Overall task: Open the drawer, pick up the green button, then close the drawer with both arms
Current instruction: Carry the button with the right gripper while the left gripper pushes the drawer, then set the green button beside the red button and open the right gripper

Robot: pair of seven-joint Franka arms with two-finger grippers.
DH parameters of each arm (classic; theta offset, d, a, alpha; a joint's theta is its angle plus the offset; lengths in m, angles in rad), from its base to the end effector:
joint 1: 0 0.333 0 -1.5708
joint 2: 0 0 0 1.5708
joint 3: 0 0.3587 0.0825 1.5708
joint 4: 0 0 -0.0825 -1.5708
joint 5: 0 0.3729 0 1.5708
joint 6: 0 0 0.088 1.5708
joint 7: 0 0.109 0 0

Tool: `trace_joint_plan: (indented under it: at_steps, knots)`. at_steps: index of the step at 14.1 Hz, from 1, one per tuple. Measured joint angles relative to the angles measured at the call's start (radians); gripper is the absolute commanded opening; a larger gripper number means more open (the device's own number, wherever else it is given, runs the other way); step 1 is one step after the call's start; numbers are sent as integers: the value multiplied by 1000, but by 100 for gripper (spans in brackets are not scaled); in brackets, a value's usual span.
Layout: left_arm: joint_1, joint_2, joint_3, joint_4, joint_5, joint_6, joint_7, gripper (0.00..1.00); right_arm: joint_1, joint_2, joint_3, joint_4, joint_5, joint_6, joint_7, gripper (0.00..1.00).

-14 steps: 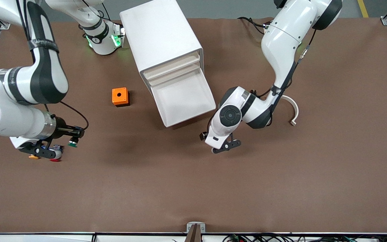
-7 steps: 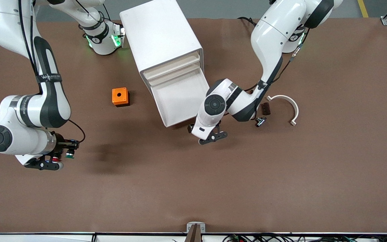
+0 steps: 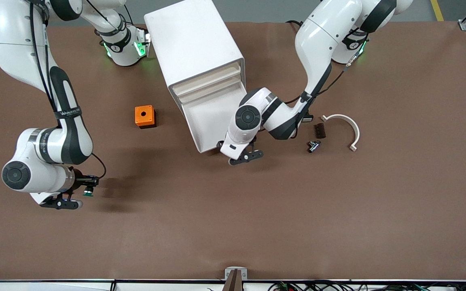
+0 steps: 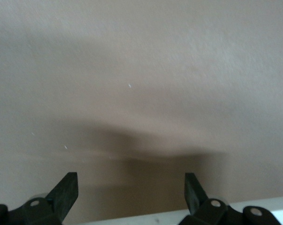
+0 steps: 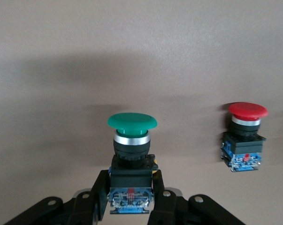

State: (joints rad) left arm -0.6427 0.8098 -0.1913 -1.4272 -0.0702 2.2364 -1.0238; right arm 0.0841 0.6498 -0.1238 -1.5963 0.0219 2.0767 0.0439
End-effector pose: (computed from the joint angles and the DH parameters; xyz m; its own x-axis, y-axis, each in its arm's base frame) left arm 0.5260 -0.5342 0.2540 0.9471 0.2761 -0.1636 0.2945 -0.9503 0.1012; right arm 0.6938 -0.0130 0.2803 0.9836 -0.0811 -0.1611 -0.0715 -0.9953 0.0647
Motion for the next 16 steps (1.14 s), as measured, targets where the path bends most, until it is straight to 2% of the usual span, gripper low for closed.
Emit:
trace_joint_plan:
  at_steps: [8,16]
  knots:
    - [-94,4,-1,-15,-71,6,-64,100,-22,15,0,-38,-4,73,-71,19]
    - [-160,7,-2,-30,-111,11,-92,100,-32,32,3,-67,-4,115,-93,23]
